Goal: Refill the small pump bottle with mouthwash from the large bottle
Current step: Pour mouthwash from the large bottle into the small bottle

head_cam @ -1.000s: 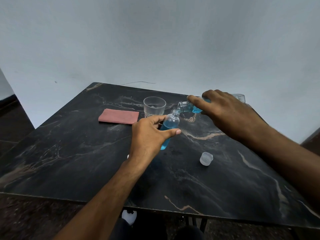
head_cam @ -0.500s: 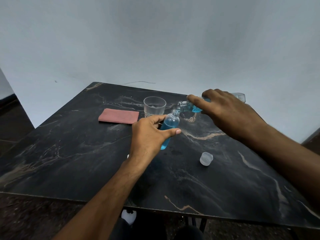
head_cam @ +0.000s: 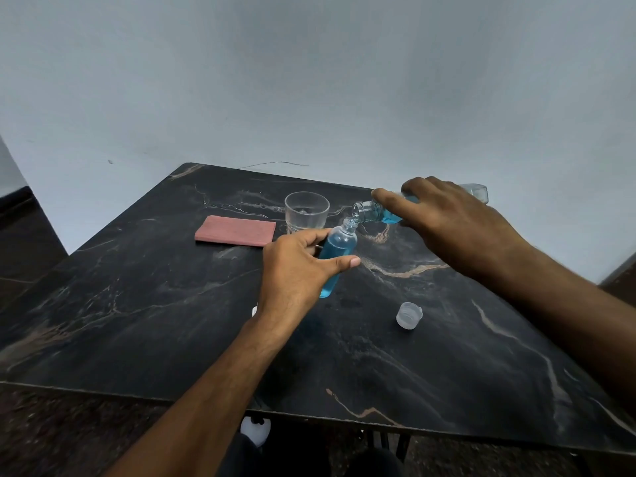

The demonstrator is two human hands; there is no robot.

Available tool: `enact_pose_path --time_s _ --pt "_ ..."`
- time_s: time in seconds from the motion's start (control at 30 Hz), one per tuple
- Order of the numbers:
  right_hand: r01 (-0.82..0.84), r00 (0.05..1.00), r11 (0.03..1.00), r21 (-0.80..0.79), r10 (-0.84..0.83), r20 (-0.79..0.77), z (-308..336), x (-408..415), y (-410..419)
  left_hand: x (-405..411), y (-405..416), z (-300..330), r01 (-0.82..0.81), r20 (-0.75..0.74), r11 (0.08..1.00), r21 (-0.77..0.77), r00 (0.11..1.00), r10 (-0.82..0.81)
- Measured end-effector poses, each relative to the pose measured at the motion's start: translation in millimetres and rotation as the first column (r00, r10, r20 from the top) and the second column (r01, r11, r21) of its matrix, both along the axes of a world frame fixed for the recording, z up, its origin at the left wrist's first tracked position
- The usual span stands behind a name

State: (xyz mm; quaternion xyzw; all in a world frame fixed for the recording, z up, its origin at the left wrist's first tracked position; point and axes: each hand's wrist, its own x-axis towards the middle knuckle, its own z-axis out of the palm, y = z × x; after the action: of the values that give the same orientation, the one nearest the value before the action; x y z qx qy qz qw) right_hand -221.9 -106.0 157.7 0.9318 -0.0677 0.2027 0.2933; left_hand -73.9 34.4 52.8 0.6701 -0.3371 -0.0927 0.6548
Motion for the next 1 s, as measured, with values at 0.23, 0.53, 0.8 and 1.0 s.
enact_pose_path --time_s 0.23,0.53,0.8,1.0 --pt "-0.003 1.000 1.000 0.024 0.003 0.004 1 0 -1 0 -1 0 0.005 -0.019 1.000 -0.013 1.000 -0.005" --pt "0.021 1.000 1.000 0.020 -0.021 -0.001 -2 1 0 0 0 -1 0.004 -0.015 1.000 -0.017 1.000 -0.005" --pt "-0.008 1.000 0.995 0.100 0.009 0.000 -9 3 -8 0 0 -2 -0.007 0.003 1.000 -0.003 1.000 0.007" --pt "-0.033 0.999 0.982 0.186 0.032 0.007 -16 5 -15 -2 0 -2 -0.004 -0.034 1.000 -0.015 0.999 0.004"
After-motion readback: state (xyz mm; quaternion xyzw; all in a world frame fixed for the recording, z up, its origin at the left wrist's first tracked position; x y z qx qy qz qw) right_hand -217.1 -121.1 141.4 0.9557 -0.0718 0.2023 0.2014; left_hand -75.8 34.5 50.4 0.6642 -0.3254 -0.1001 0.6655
